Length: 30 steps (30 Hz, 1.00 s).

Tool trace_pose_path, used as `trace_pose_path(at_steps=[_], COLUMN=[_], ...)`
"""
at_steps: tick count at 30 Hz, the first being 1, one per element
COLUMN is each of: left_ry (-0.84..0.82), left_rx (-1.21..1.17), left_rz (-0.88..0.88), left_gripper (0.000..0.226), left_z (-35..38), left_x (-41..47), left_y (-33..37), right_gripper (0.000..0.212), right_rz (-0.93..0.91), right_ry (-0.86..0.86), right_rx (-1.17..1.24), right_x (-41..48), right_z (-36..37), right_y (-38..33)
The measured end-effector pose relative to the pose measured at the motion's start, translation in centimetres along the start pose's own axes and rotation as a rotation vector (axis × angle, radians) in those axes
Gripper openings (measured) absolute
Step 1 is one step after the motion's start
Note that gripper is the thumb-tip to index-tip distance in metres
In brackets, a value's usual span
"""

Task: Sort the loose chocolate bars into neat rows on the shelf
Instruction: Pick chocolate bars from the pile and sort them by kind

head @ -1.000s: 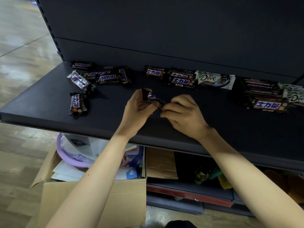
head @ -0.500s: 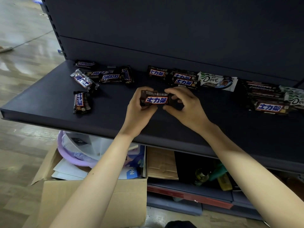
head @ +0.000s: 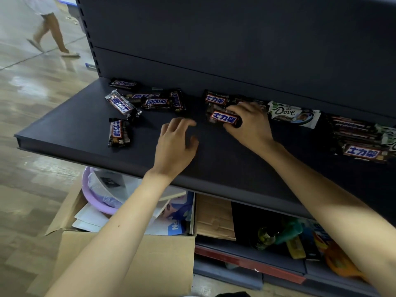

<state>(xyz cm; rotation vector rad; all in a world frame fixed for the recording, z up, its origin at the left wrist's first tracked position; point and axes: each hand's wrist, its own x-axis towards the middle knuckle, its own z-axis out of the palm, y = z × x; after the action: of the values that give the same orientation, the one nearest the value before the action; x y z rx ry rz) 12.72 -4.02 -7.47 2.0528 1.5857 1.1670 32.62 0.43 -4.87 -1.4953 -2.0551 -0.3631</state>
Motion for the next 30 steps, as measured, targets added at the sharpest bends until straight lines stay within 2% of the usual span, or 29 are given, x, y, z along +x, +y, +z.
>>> trace_pose_path(at_steps=[1,5,8,14,22,30], left_ry=[-0.011,-0.100,-0.116,-0.048,0.127,0.138], left_rx=[0.081,0.158,0.202,0.172,0.143,0.125], left_rz=[0.014,-0.049,-0.040,-0.066,0.008,0.008], left_gripper=[0.037,0.040,0.035,0.027,0.019,0.019], left_z=[0.0,0.2,0.4,0.4,0.7,0.5], left_x=[0.0,0.1,-0.1,-0.2,-0.4,-0.4], left_y=[-0.4,-0.3,-0.3,-0.6,-0.9,-0.8], right_gripper=[0.039,0.046,0.047,0.046,0.043,0.055], right_rz=[0.025,0.065,0.088,0.157,0.217,0.235], right_ry=[-0.042,-0.225,-0.288,-0.350,-0.355,-0.411], right_rx=[-0.027,-0.145,-0.180,-0.212,-0.208,-0.177], right_x=[0.6,3.0,4.7,6.6,7.9,8.4], right_z=[0.3,1.5,2.6,4.5,5.3,5.1], right_y=[0.1,0.2,0.3,0.8,1.4,0.1])
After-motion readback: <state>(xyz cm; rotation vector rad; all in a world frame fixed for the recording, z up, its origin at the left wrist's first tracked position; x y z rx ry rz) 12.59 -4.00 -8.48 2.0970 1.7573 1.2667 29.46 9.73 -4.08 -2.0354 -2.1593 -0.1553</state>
